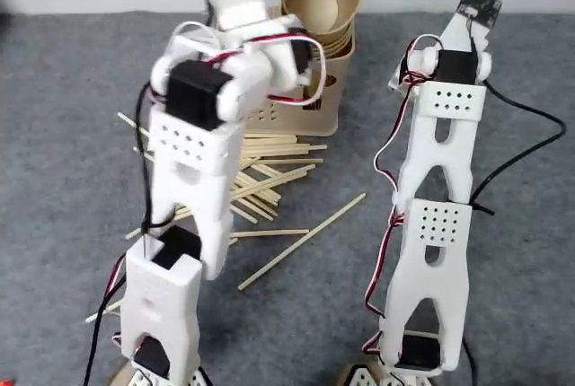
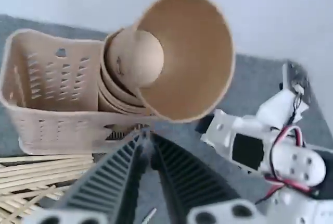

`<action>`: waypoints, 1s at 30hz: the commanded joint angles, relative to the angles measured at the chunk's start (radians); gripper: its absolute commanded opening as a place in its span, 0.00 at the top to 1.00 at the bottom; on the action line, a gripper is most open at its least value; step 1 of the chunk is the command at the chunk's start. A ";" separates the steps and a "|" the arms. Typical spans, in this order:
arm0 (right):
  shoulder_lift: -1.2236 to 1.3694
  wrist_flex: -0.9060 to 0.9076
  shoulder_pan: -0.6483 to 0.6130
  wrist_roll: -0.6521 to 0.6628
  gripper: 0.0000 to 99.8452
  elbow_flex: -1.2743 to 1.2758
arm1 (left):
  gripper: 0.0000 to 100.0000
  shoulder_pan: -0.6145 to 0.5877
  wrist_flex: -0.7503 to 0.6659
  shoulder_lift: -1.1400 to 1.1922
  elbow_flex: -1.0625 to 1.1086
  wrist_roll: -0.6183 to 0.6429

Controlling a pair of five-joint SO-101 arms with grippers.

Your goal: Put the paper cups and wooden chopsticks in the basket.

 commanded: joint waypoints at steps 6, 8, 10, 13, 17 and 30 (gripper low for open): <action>-0.088 0.044 -0.007 -0.006 0.76 -0.040 | 0.99 0.104 0.011 0.058 -0.002 -0.006; -0.088 0.044 -0.005 -0.006 0.76 -0.040 | 0.99 0.110 0.011 0.072 -0.002 -0.006; -0.088 0.044 -0.002 -0.006 0.76 -0.040 | 0.99 0.114 0.011 0.083 -0.002 -0.006; -0.088 0.044 0.001 -0.006 0.76 -0.040 | 0.99 0.092 0.008 0.091 -0.002 -0.006; -0.088 0.044 -0.001 -0.006 0.76 -0.040 | 0.99 0.043 -0.078 0.091 0.001 -0.006; -0.085 0.044 -0.007 -0.006 0.76 -0.038 | 0.99 0.005 -0.216 0.081 -0.004 -0.003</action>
